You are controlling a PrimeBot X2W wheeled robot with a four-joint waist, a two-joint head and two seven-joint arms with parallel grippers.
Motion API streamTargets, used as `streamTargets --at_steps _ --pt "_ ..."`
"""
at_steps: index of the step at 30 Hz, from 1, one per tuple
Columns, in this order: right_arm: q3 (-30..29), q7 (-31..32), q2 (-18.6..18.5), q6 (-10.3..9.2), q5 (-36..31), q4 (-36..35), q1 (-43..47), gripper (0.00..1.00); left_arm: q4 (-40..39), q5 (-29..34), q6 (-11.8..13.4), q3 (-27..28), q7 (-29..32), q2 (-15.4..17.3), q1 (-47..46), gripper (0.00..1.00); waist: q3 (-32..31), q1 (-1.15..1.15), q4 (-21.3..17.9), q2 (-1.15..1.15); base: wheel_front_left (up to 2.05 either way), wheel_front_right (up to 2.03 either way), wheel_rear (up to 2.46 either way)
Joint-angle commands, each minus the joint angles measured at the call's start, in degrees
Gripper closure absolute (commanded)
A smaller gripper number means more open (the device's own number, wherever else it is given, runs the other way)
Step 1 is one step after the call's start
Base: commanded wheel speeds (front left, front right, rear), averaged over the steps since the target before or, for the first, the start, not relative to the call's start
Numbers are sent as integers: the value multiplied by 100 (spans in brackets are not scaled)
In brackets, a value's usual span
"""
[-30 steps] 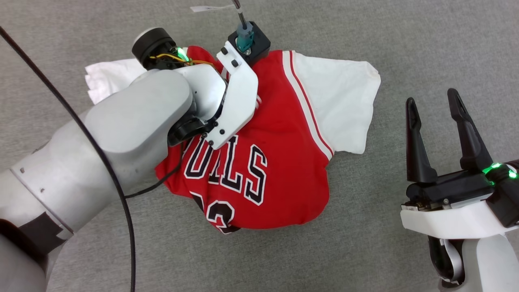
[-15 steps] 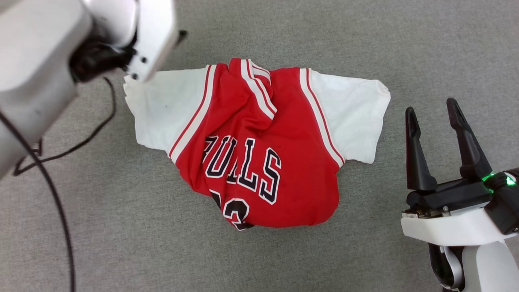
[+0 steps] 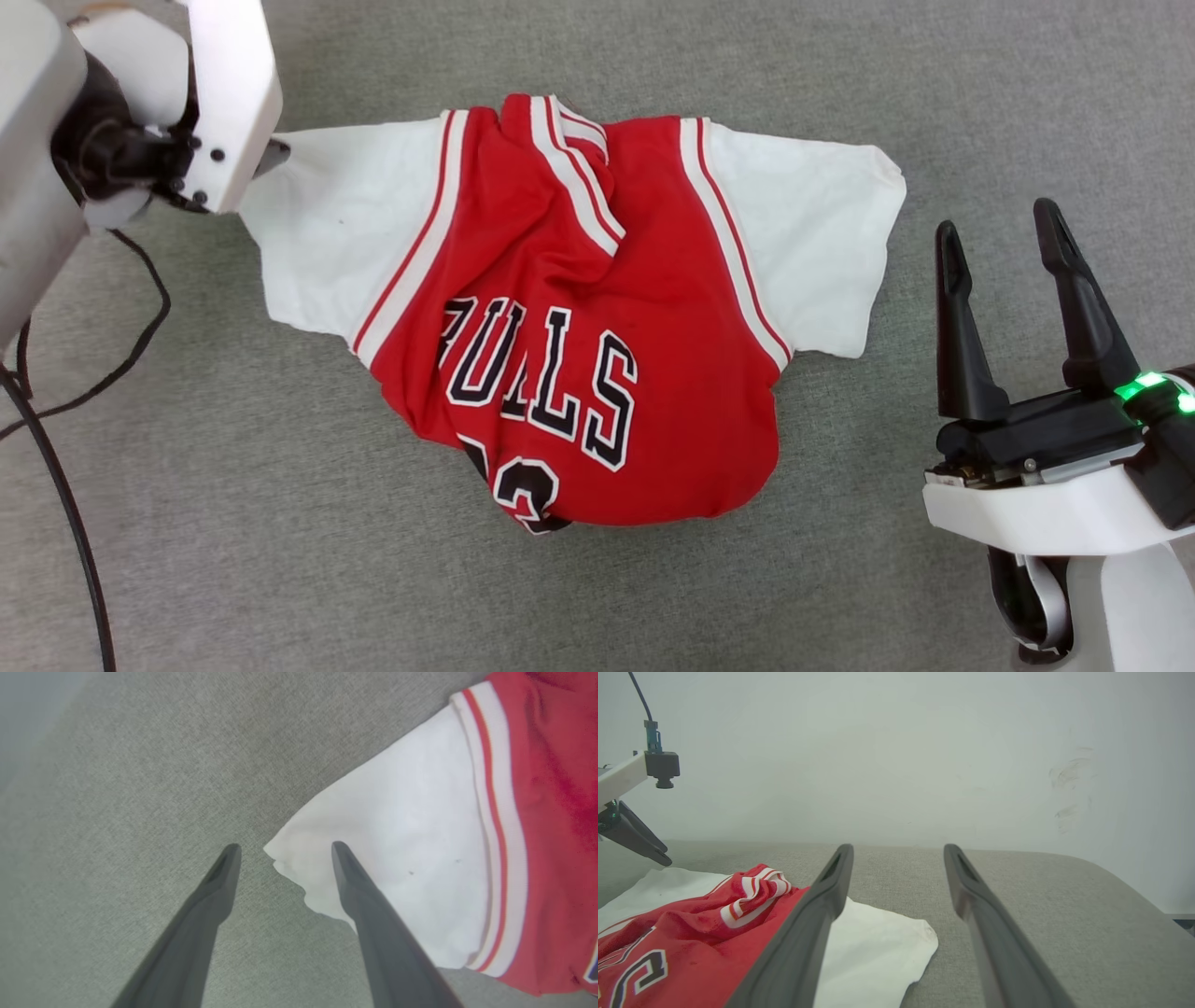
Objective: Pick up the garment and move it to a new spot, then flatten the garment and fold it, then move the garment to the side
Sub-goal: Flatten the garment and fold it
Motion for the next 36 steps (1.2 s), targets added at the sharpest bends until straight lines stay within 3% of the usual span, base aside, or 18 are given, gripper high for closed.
streamTargets --at_steps 1,8,10,17,20,27,31,36 --pt "6 -13 18 -4 51 -27 -58 0 38 102 20 1 55 -23 122 0 88 0 -69 0 0 0 0" --pt "-49 -13 18 -4 61 -31 -148 0 198 508 -37 -61 308 -122 664 0 222 0 -175 0 0 0 0" --pt "-81 -12 18 -4 66 -31 -148 0 194 493 -49 -82 241 -172 794 100 226 0 -182 0 0 0 0" --pt "-211 -13 18 -3 -228 -86 -319 0 49 456 -73 66 -190 -35 632 100 -29 0 -71 0 0 0 0" --pt "-264 -12 -206 -4 -402 -112 -490 0 -150 379 -73 145 -430 31 647 100 -226 0 13 0 0 0 0" --pt "-417 -13 -1047 -4 -529 85 -1175 0 -941 397 -84 152 -900 329 839 100 -669 0 254 0 0 0 0" --pt "-283 -11 -1697 -4 -473 662 -1579 0 -1439 431 -13 156 -1124 460 1050 100 -843 0 420 0 0 0 0" --pt "385 1043 -2384 -4 194 1396 -2261 0 -2047 357 186 213 -1382 597 1310 100 -955 0 570 0 0 0 0"
